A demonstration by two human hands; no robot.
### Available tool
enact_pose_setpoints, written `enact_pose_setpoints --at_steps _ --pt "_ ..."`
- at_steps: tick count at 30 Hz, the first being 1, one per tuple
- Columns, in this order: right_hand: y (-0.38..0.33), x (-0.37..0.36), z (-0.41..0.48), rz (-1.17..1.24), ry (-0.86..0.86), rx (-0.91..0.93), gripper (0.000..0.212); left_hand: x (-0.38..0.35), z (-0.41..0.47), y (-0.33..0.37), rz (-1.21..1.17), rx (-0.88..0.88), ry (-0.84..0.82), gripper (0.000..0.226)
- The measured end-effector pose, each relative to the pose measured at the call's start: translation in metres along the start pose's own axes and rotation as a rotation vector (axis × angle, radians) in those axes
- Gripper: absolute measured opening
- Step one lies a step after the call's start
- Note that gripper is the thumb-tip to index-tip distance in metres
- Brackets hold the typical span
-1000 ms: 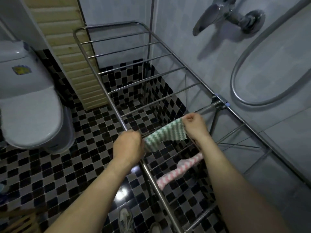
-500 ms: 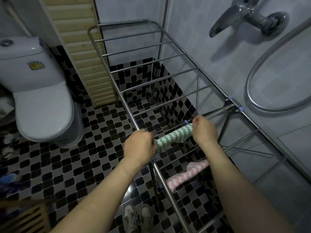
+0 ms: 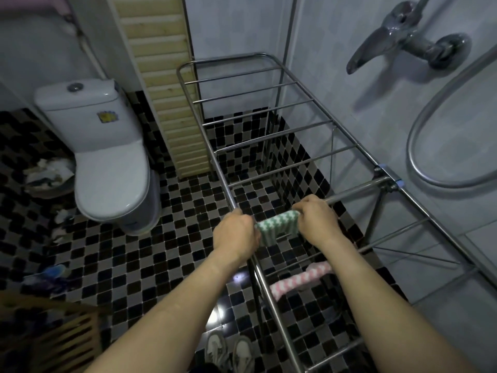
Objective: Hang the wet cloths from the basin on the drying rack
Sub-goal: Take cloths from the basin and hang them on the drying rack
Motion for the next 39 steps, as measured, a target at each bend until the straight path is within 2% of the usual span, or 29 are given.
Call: enact_pose_setpoints --at_steps 5,8,10,14,20,26,29,35,39 --pt "-0.019 0.011 -0.002 0.036 0.003 0.006 0.052 0.015 -0.015 -0.009 -0.188 0.048 0.024 0.015" --pt "-0.05 0.024 0.003 0.081 0.015 0.081 0.043 0.042 -0.028 -0.027 -0.336 0.093 0.094 0.027" --pt "-0.075 0.033 0.005 0.133 0.003 0.141 0.037 0.061 -0.037 -0.04 -0.434 0.115 0.145 0.024" --pt "-0.149 0.039 0.0 0.273 -0.057 0.277 0.029 0.102 -0.064 -0.084 -0.575 0.194 0.251 0.019" --pt "-0.276 0.013 -0.026 0.491 -0.257 0.413 0.019 0.159 -0.12 -0.18 -0.59 0.397 0.49 0.032" --pt "-0.414 -0.054 -0.077 0.67 -0.477 0.486 0.017 0.193 -0.204 -0.306 -0.594 0.628 0.662 0.035" --pt "-0.471 -0.098 -0.106 0.708 -0.59 0.466 0.016 0.198 -0.248 -0.368 -0.589 0.775 0.695 0.017" --pt "-0.568 -0.201 -0.161 0.667 -0.764 0.427 0.013 0.183 -0.328 -0.495 -0.466 1.09 0.56 0.024" --pt "-0.614 -0.276 -0.192 0.498 -0.89 0.49 0.027 0.152 -0.369 -0.57 -0.449 1.233 0.491 0.026"
Point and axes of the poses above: each hand's wrist, its own z-axis towards the middle knuckle, its own x-axis out of the back of the hand, y = z × x, the point moved 6 cm from there along z, towards the middle knuckle, and after that the axes turned 5 degrees about y, right-handed, at the moved point
